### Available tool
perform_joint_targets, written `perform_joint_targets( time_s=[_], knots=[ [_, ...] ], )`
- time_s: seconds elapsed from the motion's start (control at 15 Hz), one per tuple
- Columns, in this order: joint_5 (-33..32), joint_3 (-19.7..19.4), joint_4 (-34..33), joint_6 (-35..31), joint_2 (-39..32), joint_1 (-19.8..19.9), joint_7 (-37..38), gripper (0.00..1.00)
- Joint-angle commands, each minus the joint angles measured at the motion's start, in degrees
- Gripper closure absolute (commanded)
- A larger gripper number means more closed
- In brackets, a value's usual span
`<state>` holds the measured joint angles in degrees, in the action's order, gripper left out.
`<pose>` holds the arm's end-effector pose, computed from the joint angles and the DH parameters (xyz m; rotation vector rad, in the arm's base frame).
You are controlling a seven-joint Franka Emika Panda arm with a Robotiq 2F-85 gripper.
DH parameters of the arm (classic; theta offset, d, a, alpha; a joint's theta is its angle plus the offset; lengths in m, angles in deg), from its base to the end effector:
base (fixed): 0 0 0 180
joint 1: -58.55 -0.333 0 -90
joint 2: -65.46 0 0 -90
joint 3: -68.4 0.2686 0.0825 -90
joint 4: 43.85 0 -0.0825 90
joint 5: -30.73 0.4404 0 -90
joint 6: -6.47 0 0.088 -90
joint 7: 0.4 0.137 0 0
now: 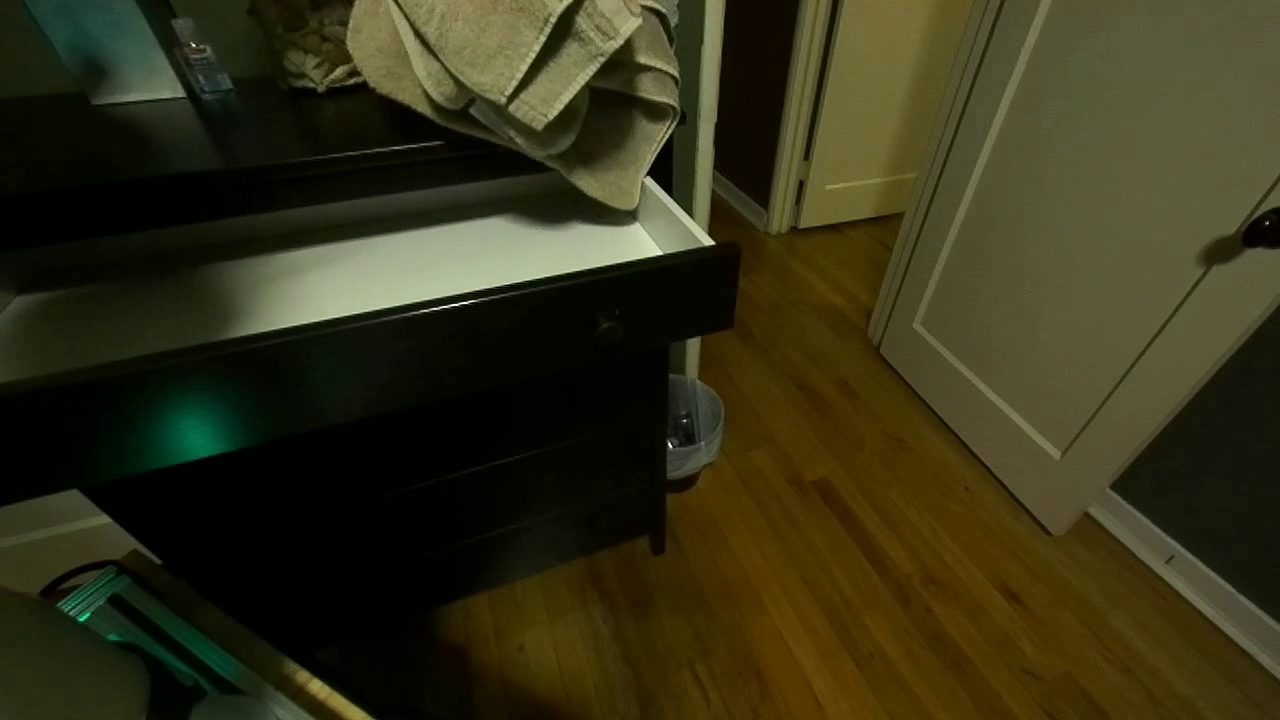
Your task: Remove the brown towel from the drawer and put it on the dresser top
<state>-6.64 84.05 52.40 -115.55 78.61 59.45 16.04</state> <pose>0.5884 0.1308 0.7079 2.4175 0.1758 1.0608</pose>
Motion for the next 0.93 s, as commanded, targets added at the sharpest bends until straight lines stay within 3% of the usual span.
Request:
perform_joint_targets(
  time_s=[0.0, 0.13, 0.33, 0.4, 0.47, 0.67, 0.87],
  knots=[
    [-8.22, 2.52, -14.24, -1.57, -9.99, -1.67, 9.07, 0.96],
    [-12.70, 2.95, -19.46, -1.47, -14.44, -4.18, 14.81, 0.96],
    [-18.65, 1.02, -22.60, -6.38, -19.69, -8.49, 23.23, 0.96],
    [-19.42, 2.91, -22.09, -8.86, -20.81, -6.79, 26.77, 0.96],
    [-21.05, 2.38, -21.46, -11.74, -21.86, -7.18, 29.44, 0.96],
    [-21.34, 1.83, -19.65, -12.95, -23.78, -6.95, 31.14, 0.96],
    [-19.23, 1.43, -18.62, -9.73, -24.19, -6.43, 28.55, 0.96]
  ],
)
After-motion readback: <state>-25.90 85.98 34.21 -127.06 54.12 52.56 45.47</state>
